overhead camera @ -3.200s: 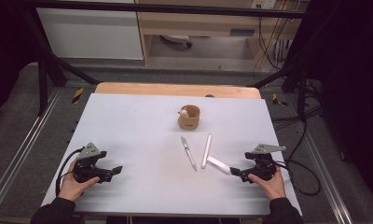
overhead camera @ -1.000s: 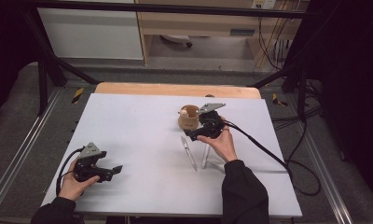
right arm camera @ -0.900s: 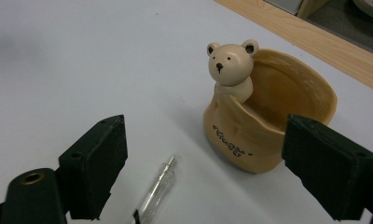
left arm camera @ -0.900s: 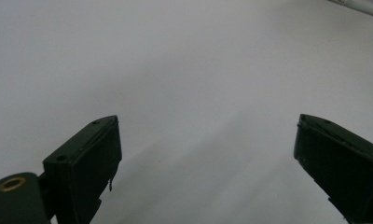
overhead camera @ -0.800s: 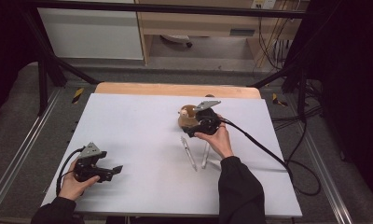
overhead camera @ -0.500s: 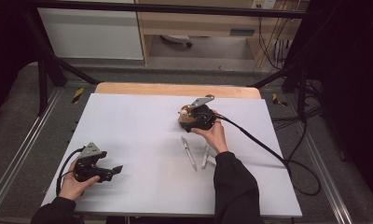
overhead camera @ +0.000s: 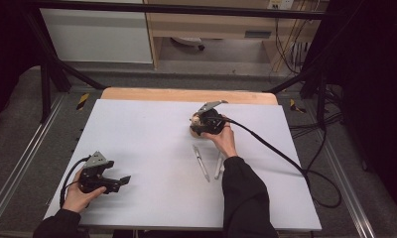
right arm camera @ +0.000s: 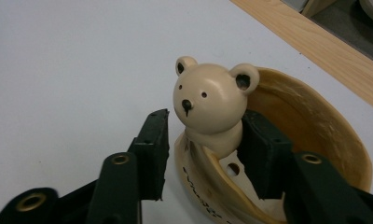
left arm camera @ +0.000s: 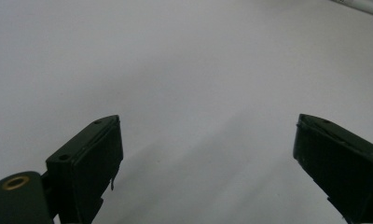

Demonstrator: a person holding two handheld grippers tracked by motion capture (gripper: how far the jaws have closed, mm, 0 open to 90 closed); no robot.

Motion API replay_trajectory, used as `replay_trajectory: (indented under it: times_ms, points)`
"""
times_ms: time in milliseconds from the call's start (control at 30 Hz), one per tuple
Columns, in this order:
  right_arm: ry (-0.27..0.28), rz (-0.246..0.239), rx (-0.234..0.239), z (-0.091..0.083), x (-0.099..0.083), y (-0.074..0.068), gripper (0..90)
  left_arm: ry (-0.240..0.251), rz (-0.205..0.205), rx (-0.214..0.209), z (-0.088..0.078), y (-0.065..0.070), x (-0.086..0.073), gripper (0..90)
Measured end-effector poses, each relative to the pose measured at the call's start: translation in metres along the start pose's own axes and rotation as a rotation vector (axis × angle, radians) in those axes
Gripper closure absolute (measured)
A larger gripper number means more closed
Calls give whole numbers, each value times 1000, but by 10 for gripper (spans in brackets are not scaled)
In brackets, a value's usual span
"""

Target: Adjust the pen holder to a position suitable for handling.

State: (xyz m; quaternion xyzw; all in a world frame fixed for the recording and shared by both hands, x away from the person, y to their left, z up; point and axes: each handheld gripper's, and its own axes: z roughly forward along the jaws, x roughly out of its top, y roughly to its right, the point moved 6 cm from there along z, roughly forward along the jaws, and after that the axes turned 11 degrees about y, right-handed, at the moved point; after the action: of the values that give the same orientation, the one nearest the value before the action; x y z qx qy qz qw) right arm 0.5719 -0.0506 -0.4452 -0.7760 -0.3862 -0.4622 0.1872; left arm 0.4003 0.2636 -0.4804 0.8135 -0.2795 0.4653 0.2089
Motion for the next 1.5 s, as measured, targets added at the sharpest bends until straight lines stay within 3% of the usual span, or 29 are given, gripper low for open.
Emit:
replay_trajectory:
  times_ms: [33,67,200,533,700,867,1067,1200,1500]
  points:
    - [0,0,0,0,0,0,581,0,1,0,0,0,0,83]
    - [0,-2,-1,0,0,1,637,-1,1,0,0,0,0,83]
    - [-7,16,10,0,1,3,655,1,1,0,0,0,0,86]
    - [-18,40,3,-2,2,3,665,2,2,-1,0,1,1,91]
    - [3,69,16,-7,8,-2,665,1,4,0,0,1,0,91]
    - [7,46,26,-14,20,-16,666,3,2,1,0,1,1,92]
    - [22,49,50,-17,33,-43,665,1,5,-1,0,1,1,92]
    - [16,59,59,-17,34,-65,665,0,5,-2,0,2,1,93]
    - [-6,83,66,-10,28,-89,665,0,7,-2,0,2,1,93]
